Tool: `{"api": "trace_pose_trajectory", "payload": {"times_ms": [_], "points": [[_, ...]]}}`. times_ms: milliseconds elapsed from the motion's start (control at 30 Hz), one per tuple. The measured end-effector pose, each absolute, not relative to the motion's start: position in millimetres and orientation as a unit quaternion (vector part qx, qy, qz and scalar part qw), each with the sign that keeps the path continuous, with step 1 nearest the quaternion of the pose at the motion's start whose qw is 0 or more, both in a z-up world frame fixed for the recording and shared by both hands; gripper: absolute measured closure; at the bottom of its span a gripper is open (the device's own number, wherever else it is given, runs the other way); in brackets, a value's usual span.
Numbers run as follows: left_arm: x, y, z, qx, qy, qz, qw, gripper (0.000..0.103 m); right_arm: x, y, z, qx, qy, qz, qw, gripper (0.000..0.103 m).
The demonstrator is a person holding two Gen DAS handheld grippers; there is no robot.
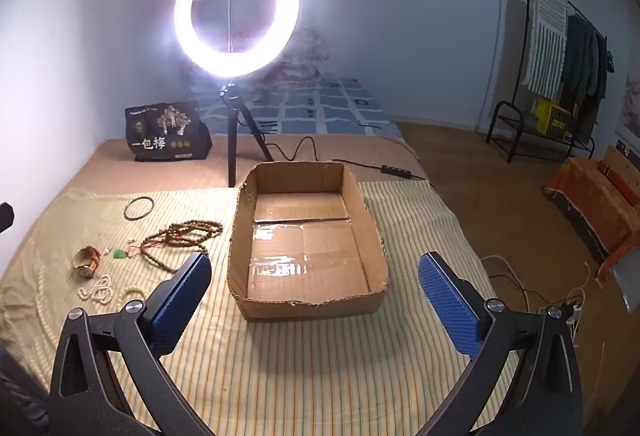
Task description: Organize jewelry
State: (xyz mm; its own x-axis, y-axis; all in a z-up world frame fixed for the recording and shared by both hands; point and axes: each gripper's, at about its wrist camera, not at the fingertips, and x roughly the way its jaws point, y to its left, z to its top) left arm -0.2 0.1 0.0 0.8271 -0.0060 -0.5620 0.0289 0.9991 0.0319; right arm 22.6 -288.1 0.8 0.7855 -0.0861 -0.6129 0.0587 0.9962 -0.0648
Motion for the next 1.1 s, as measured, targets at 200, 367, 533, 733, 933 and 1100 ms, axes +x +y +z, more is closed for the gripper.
{"api": "trace_pose_trajectory", "payload": {"times_ms": [200, 367, 533, 733, 933, 1100], "points": [[0, -1, 2, 0.019, 0.294, -0.010, 0.956, 0.000, 21, -284, -2, -0.023, 0.326, -0.040, 0.944, 0.000], [3, -1, 2, 0.020, 0.295, -0.013, 0.955, 0.000, 26, -291, 4, -0.021, 0.332, -0.041, 0.942, 0.000], [4, -5, 4, 0.020, 0.294, -0.014, 0.955, 0.000, 22, -290, 2, -0.019, 0.326, -0.042, 0.944, 0.000], [3, -3, 3, 0.019, 0.290, -0.014, 0.957, 0.000, 23, -290, 2, -0.019, 0.327, -0.045, 0.944, 0.000], [4, -3, 3, 0.017, 0.289, -0.014, 0.957, 0.000, 24, -290, 1, -0.018, 0.329, -0.046, 0.943, 0.000], [3, -4, 3, 0.018, 0.290, -0.015, 0.957, 0.000, 24, -292, 0, -0.017, 0.329, -0.046, 0.943, 0.000]]}}
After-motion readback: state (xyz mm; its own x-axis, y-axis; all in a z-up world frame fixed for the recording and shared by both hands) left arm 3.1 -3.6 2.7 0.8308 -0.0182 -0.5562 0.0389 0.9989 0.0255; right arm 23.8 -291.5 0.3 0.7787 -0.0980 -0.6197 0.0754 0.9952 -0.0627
